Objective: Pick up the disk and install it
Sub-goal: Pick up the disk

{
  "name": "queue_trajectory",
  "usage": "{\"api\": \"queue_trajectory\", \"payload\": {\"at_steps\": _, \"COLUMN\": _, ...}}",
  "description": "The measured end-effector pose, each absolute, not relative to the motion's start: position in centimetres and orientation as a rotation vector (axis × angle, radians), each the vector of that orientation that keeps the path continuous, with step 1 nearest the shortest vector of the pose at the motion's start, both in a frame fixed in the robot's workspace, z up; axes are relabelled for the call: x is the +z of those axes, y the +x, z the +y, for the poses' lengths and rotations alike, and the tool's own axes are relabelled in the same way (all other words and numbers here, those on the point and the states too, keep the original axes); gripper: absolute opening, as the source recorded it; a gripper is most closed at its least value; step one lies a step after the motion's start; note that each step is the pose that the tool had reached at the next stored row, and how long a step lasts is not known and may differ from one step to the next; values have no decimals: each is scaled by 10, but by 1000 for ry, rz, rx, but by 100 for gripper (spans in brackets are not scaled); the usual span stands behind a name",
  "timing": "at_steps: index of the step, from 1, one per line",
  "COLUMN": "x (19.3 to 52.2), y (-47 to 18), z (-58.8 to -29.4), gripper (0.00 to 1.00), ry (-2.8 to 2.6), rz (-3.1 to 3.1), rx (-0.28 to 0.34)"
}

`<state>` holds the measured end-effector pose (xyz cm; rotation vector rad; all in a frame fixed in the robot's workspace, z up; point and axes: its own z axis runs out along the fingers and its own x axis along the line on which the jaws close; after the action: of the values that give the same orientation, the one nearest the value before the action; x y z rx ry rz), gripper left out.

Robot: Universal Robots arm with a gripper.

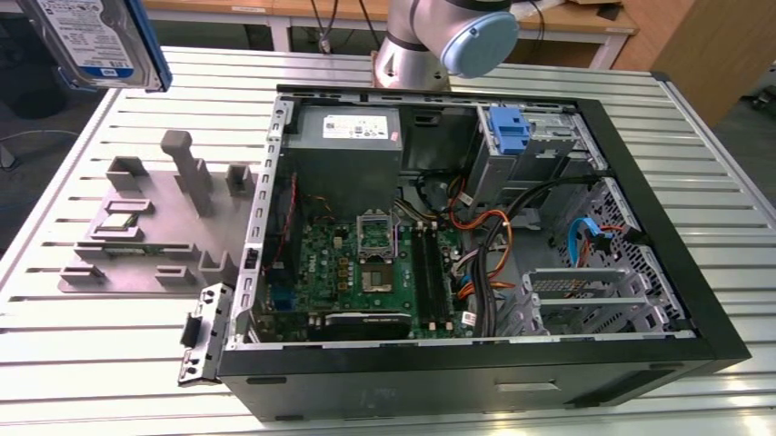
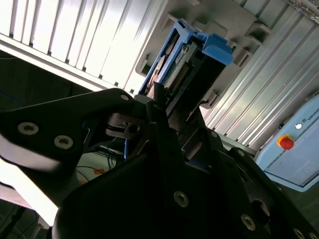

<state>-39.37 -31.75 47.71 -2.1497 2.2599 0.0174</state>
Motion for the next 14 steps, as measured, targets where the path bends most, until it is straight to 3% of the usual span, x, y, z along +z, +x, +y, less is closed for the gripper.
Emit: {"api": "queue_trajectory", "payload": {"at_steps": 14, "x": 485, "y": -382, "z": -318, "gripper": 35, "ry": -2149, "rz": 2260, "rx": 18}}
